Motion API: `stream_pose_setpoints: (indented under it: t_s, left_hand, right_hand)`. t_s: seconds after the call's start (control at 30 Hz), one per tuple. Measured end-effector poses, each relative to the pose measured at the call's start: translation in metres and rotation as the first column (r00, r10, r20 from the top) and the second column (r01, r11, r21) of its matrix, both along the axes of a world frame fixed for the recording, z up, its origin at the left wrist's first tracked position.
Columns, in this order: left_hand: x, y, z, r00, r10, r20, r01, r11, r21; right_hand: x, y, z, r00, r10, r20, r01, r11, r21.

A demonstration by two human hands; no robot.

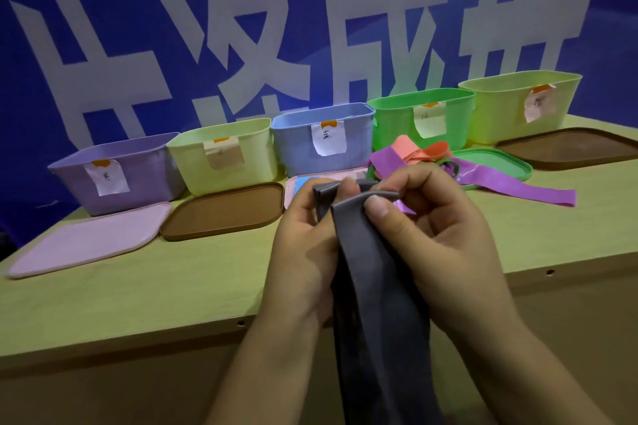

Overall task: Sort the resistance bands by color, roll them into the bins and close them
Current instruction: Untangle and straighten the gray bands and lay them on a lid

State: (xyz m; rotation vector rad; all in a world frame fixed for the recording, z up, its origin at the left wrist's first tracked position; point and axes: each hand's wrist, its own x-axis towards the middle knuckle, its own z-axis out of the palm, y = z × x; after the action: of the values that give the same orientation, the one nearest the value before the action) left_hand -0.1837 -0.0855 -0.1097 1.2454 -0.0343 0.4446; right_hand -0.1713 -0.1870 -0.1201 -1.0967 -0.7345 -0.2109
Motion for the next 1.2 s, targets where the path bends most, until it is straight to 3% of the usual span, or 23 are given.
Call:
stream_pose_setpoints:
  t_s: [0.1, 0.23, 0.37, 0.53, 0.77, 1.2]
  left_hand:
    - [-0.006, 0.0, 0.002, 0.999, -0.03, 0.026, 0.032, 0.998, -0.06]
    - [-0.007, 0.007, 0.002, 0.999, -0.045, -0.016, 0.045, 0.999, -0.02]
    - [-0.01, 0.017, 0.002, 0.992, -0.111, 0.056, 0.112, 0.994, -0.008]
    - [-0.011, 0.029, 0.001, 0.991, -0.099, 0.09, 0.094, 0.994, 0.059]
    - [-0.011, 0.031, 0.001, 0.975, -0.151, 0.162, 0.123, 0.978, 0.167]
    - [-0.011, 0.036, -0.007, 0.96, -0.135, 0.247, 0.056, 0.953, 0.299]
  right_hand:
    - [0.0, 0.003, -0.005, 0.999, -0.035, 0.015, 0.035, 0.999, 0.007]
    - [0.0, 0.003, -0.007, 0.993, -0.115, 0.039, 0.115, 0.993, 0.008]
    - [0.002, 0.001, -0.006, 0.979, -0.186, 0.084, 0.186, 0.982, 0.012]
    - [0.003, 0.001, -0.005, 0.97, -0.188, 0.155, 0.195, 0.98, -0.033]
    - [0.0, 0.004, -0.007, 0.892, -0.349, 0.287, 0.369, 0.929, -0.016]
    - [0.007, 0.005, -0.012, 0.882, -0.362, 0.301, 0.394, 0.917, -0.054]
